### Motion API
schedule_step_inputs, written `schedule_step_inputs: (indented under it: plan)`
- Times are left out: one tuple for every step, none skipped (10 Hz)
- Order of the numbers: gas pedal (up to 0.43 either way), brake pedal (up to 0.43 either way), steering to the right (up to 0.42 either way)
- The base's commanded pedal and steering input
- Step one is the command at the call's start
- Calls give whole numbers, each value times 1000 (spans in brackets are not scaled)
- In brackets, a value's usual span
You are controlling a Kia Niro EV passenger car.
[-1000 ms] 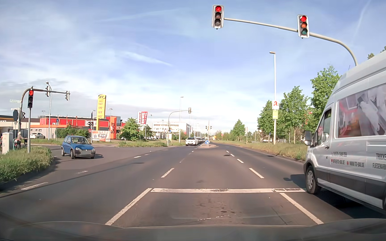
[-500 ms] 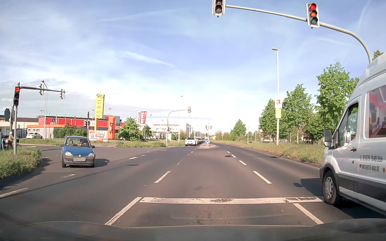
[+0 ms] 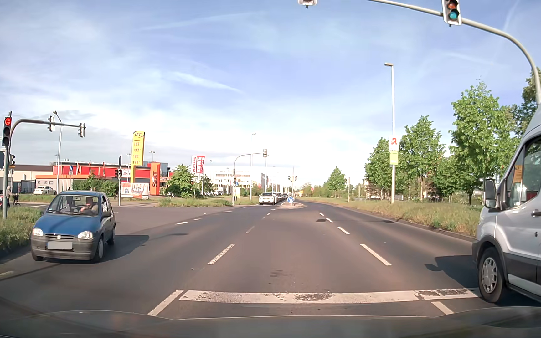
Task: Follow the waypoints while adhering to traffic rules and regulations
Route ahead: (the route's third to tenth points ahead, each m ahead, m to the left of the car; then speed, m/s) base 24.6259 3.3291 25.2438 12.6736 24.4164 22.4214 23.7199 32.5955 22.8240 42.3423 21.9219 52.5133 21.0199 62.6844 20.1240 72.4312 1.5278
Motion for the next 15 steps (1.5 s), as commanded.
schedule_step_inputs:
  plan:
    - [0,177,-4]
    - [0,171,-4]
    - [0,171,-5]
    - [0,165,-6]
    - [0,159,-5]
    - [0,159,-5]
    - [0,159,-5]
    - [0,152,-6]
    - [0,152,-6]
    - [0,152,-5]
    - [0,152,-5]
    - [0,152,-6]
    - [0,152,-6]
    - [0,152,-6]
    - [0,152,-6]
